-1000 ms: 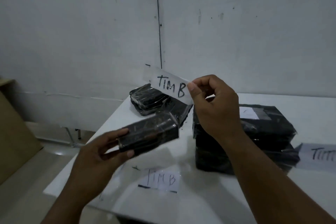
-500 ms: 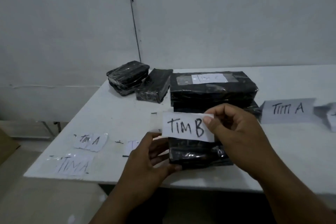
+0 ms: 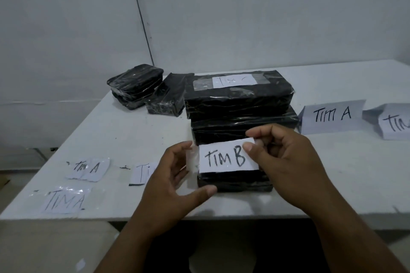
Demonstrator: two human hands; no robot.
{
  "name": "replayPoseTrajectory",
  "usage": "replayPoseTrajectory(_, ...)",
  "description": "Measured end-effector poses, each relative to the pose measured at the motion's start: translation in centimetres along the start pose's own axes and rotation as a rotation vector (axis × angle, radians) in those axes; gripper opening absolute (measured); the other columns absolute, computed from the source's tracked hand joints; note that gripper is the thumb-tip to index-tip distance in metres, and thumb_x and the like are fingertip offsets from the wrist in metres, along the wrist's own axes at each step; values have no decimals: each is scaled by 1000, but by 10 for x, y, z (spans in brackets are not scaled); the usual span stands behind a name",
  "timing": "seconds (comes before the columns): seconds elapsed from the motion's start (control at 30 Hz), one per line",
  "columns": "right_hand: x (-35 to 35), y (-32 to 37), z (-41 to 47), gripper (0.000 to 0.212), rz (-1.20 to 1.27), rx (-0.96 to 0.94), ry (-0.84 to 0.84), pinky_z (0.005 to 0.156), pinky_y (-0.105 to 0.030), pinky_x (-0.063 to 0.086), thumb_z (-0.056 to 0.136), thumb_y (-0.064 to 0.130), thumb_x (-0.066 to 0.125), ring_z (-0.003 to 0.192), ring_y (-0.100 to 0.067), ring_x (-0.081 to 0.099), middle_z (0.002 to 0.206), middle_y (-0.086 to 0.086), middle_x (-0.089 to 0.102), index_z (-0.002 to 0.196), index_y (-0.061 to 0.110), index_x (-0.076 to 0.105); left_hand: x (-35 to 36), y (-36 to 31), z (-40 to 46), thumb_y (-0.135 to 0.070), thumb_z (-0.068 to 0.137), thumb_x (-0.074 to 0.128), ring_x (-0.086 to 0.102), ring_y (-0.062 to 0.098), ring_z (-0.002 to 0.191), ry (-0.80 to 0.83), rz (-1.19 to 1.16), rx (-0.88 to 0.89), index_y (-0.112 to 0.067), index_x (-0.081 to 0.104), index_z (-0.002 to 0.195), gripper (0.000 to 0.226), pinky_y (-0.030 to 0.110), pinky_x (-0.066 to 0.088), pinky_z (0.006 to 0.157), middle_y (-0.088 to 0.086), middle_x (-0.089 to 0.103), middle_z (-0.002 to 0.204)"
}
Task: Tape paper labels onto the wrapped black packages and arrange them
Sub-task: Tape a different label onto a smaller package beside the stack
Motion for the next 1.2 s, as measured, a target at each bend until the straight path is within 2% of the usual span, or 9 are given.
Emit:
replayPoseTrajectory(0.1,1,0,-1,18,24,-13,28,62,-17,50,87,23,77,64,-4,63,76,8,69,102,30,71,-1,-12,-1,-52,81,76,62,0,121,-125,2,35,-37,63,122,45,33,53,100,-20,69,125)
replayPoseTrajectory(0.23,-5,-1,0,18,31,-16,25,63,-16,51,87,25,77,66,-4,64,78,7,70,103,31,72,-1,-18,5,-26,85,76,72,7,96,-290,15,28,-28,72,106,21,23,58,81,-11,77,99)
replayPoseTrajectory(0.3,-7,-1,0,16,14,-19,28,63,-20,53,88,27,75,70,-8,67,80,8,71,103,32,71,-3,-18,8,-11,84,78,74,9,87,-329,-40,11,-22,73,103,23,17,57,75,-5,78,92)
replayPoseTrajectory(0.4,-12,-1,1,13,-42,-21,-3,63,-22,56,90,28,74,75,-13,70,82,9,72,101,34,70,-5,-22,12,-3,85,77,72,6,76,-363,-86,-7,-18,72,101,23,13,54,67,-1,77,86)
replayPoseTrajectory(0.53,-18,-2,2,15,-175,-7,-70,59,-10,49,89,31,75,76,-3,67,80,10,69,100,35,68,-6,-30,18,-4,84,78,73,7,73,-388,-122,-36,-18,72,101,23,13,55,67,1,78,85)
replayPoseTrajectory(0.7,-16,-4,4,19,-238,67,-70,54,-4,45,89,32,75,77,15,61,81,8,66,105,34,66,-4,-32,23,-13,83,81,71,3,68,-362,-40,-111,-25,72,100,23,15,51,60,-3,79,82)
replayPoseTrajectory(0.87,-13,-5,5,24,-317,119,-41,51,-3,43,91,33,73,70,2,62,83,13,63,113,35,63,-1,-30,21,-14,83,82,71,5,68,-361,35,-145,-27,71,98,22,18,49,65,-8,78,79)
replayPoseTrajectory(1.03,-13,-7,5,29,-371,125,-34,54,-10,46,91,35,72,71,2,63,82,14,63,117,36,60,1,-28,21,-15,84,81,69,7,66,-352,80,-154,-28,71,97,20,21,48,64,-10,77,78)
replayPoseTrajectory(1.2,-10,-8,5,31,-421,123,-20,64,-23,60,92,35,71,77,-2,65,82,15,63,120,35,59,2,-26,21,-12,85,80,70,10,68,-342,100,-141,-27,71,95,20,23,52,68,-10,76,77)
Point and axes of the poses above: each hand's wrist, its own z-axis towards the middle knuckle, its own x-axis out of the palm, y = z × x, the point moved 4 cm from there along z, towards the middle knuckle
